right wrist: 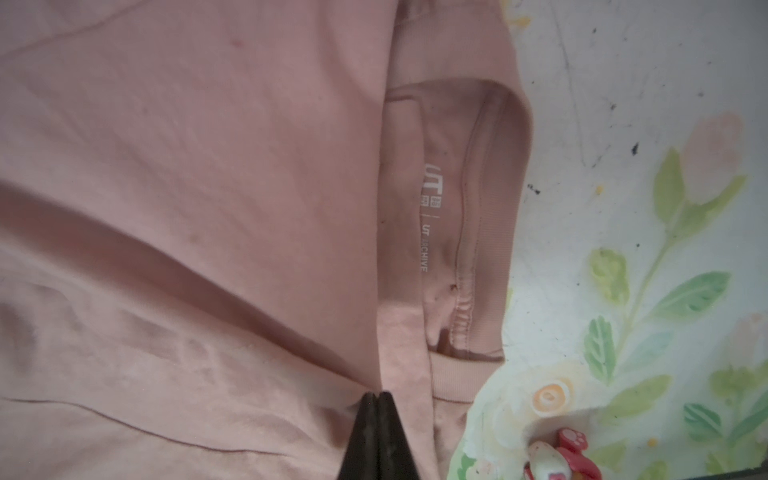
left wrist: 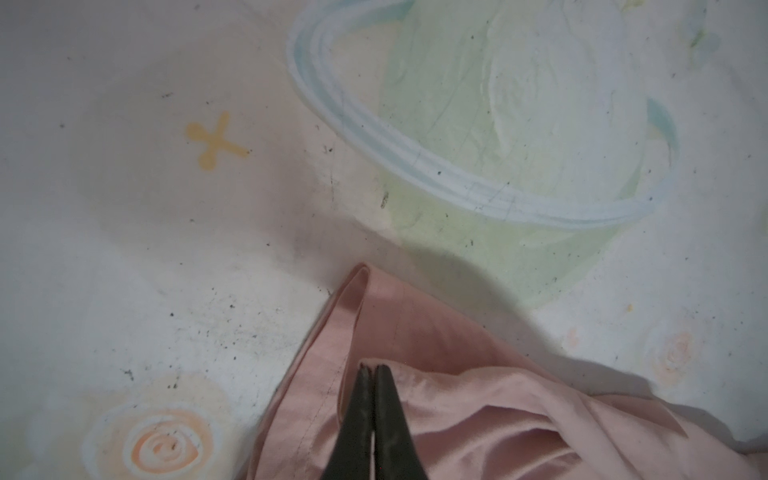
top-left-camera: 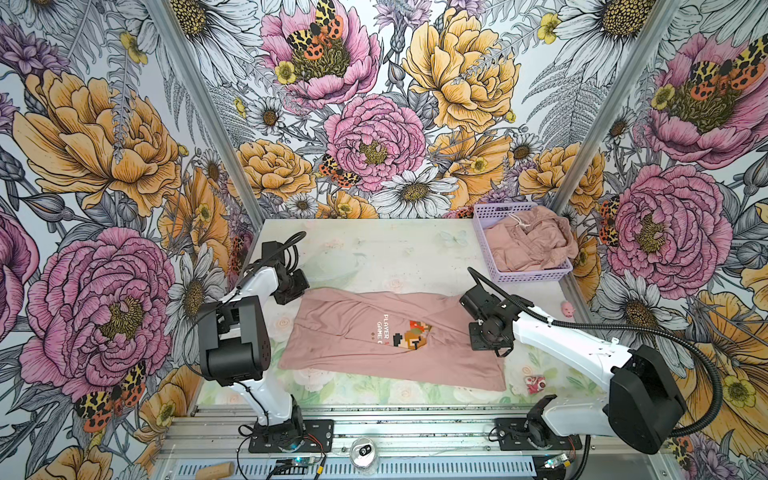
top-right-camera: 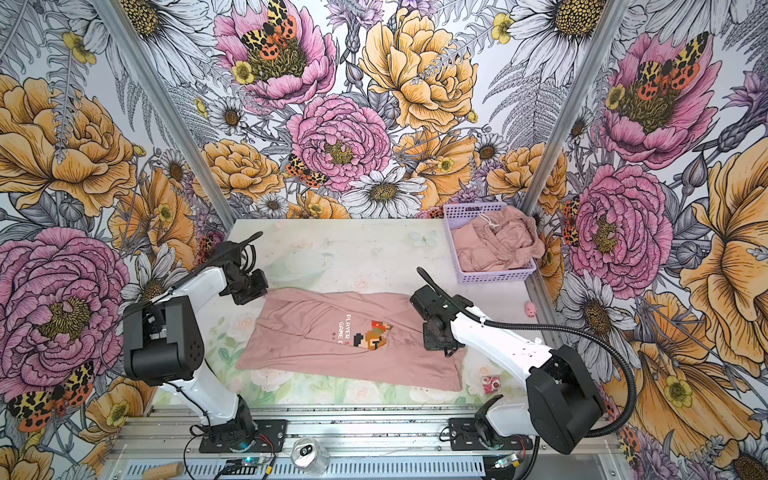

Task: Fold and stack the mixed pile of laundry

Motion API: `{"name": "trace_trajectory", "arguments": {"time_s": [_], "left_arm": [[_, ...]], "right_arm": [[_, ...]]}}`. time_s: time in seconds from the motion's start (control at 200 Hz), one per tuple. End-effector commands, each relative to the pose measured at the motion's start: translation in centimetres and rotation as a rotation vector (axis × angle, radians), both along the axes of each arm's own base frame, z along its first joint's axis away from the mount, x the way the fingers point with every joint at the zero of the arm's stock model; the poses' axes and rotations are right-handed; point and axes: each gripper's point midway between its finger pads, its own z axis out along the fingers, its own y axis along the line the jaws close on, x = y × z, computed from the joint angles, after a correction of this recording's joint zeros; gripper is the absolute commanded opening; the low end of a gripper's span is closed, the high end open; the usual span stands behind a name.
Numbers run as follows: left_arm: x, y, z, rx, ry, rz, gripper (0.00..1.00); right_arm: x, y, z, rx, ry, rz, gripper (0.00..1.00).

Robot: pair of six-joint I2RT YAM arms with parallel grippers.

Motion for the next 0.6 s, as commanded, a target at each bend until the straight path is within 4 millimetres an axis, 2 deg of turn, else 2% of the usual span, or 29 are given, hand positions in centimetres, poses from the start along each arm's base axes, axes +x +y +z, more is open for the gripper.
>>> {"name": "trace_trajectory", "arguments": {"time_s": [0.0, 0.215, 0.37, 0.485, 0.595], "left_arm": [[0.7, -0.1, 2.5, -0.023, -0.08, 0.006, 0.0], [1.5, 0.0, 5.8, -0.009, -0.162, -0.01, 0.0], [1.8, 0.2, 6.9, -0.003, -0.185, -0.009, 0.0], [1.6, 0.4, 7.4, 0.001, -0.2, 0.001, 0.0], [1.3, 0.7, 8.0, 0.01, -0.213, 0.007, 0.0]], "right_arm": [[1.9, 0.7, 1.9, 0.039, -0.076, -0.01, 0.0], [6.2, 0.4, 8.1, 0.095, -0.215, -0.027, 0.0], [9.1, -0.7, 12.5, 0.144, -0.298, -0.053, 0.0], [10.0, -1.2, 14.6, 0.174, -0.322, -0.058, 0.0], [10.1, -1.6, 15.4, 0.187, -0.324, -0.062, 0.0]]}}
